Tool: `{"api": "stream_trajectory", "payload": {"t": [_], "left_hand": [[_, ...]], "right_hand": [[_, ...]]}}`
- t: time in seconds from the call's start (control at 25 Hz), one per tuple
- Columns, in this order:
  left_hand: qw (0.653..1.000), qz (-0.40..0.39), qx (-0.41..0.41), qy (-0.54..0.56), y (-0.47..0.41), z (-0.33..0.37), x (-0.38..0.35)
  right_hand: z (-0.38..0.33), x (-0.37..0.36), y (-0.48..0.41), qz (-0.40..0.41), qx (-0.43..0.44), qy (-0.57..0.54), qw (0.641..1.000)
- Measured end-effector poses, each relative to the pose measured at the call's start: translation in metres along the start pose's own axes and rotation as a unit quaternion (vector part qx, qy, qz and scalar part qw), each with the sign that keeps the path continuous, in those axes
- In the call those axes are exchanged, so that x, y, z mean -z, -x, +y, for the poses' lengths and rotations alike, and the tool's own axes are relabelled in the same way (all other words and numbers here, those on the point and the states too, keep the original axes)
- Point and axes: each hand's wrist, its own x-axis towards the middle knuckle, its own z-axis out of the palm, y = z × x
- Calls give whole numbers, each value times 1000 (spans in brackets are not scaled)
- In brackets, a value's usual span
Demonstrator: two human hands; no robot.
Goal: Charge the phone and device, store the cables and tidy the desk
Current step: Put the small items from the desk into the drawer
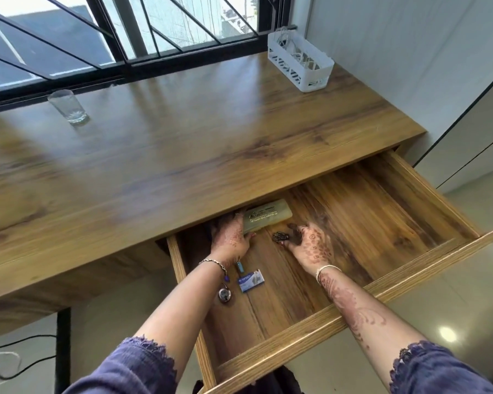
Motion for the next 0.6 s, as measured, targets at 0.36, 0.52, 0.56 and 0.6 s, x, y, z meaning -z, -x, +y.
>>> {"api": "stream_trajectory", "payload": {"t": [0.36,0.52,0.56,0.6], "left_hand": [[975,88,-98,177,58,-8,46],[951,117,-117,261,60,-18,82],[944,134,-116,279,58,-24,92],[937,158,-109,291,54,-32,104]], "right_hand": [[-55,37,11,194,95,-162,963],[-100,39,5,204,126,-169,956],[-115,37,2,191,134,-172,957],[-132,35,-3,172,139,-172,960]]}}
